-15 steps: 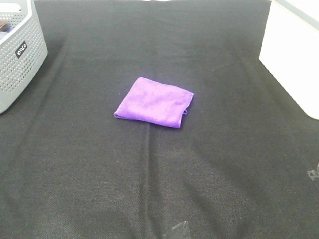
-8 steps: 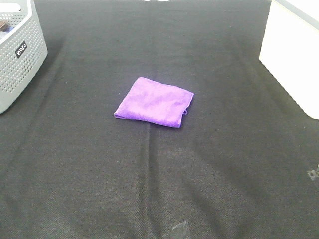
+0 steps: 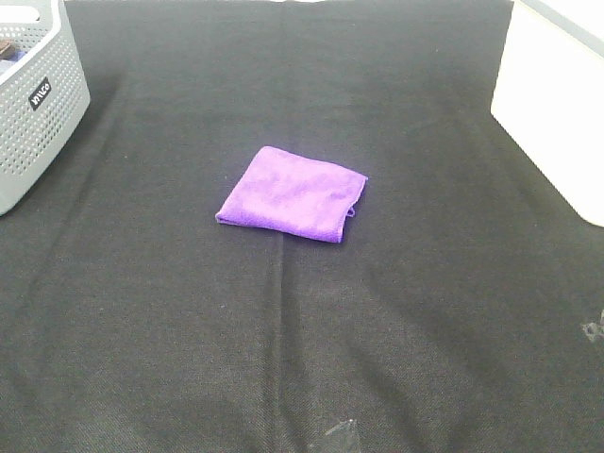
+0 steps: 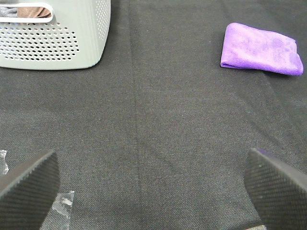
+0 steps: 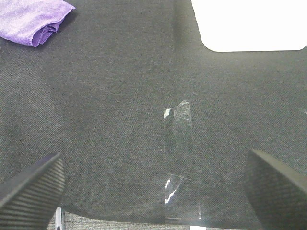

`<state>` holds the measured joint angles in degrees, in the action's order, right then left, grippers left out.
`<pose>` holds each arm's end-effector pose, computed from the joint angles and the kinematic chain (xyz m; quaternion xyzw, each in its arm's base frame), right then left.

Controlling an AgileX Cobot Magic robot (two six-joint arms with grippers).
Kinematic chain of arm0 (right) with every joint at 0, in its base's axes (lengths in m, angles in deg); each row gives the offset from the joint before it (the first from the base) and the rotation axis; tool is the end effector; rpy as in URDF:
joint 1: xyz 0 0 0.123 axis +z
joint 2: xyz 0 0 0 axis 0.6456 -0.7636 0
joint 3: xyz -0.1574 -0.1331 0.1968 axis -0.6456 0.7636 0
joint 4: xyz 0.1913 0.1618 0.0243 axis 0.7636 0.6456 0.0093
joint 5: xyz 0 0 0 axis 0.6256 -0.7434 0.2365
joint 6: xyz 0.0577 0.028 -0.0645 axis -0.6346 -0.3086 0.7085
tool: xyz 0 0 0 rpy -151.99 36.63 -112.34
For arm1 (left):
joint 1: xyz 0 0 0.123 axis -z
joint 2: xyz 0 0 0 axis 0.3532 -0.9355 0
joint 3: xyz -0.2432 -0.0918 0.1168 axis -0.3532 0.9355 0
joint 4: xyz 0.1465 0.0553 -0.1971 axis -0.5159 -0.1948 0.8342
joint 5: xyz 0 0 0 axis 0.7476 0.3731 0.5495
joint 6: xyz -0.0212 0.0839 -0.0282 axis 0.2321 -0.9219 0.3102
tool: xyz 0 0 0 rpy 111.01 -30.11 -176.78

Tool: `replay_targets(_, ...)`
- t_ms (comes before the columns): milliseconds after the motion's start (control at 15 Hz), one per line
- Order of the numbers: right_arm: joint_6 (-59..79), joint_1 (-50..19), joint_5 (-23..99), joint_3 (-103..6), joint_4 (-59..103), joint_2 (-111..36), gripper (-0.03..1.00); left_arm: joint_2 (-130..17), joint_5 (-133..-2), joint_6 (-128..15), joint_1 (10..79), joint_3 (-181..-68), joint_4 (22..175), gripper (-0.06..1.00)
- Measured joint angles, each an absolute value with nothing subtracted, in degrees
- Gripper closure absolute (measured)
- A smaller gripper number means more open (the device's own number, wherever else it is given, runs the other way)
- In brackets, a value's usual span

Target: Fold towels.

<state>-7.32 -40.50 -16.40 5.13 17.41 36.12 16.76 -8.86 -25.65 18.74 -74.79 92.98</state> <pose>-0.0034 0.0053 0.2618 -0.0404 0.8742 0.0086 0.4837 -0.0092 -0.0114 0.2802 0.0109 0.8530 -0.0468 0.5196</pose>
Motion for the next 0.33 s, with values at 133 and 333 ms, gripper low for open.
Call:
replay_targets(133,-7.32,-40.50,-16.40,5.13,17.41,36.12,0.00,16.76,-8.86,-25.70,18.74,-74.79,92.98,-0.05)
replay_targets(333,-7.32,-40.50,-16.40,5.13,17.41,36.12,0.00,16.76,-8.86,-25.70,18.74,-74.79,92.98,-0.05)
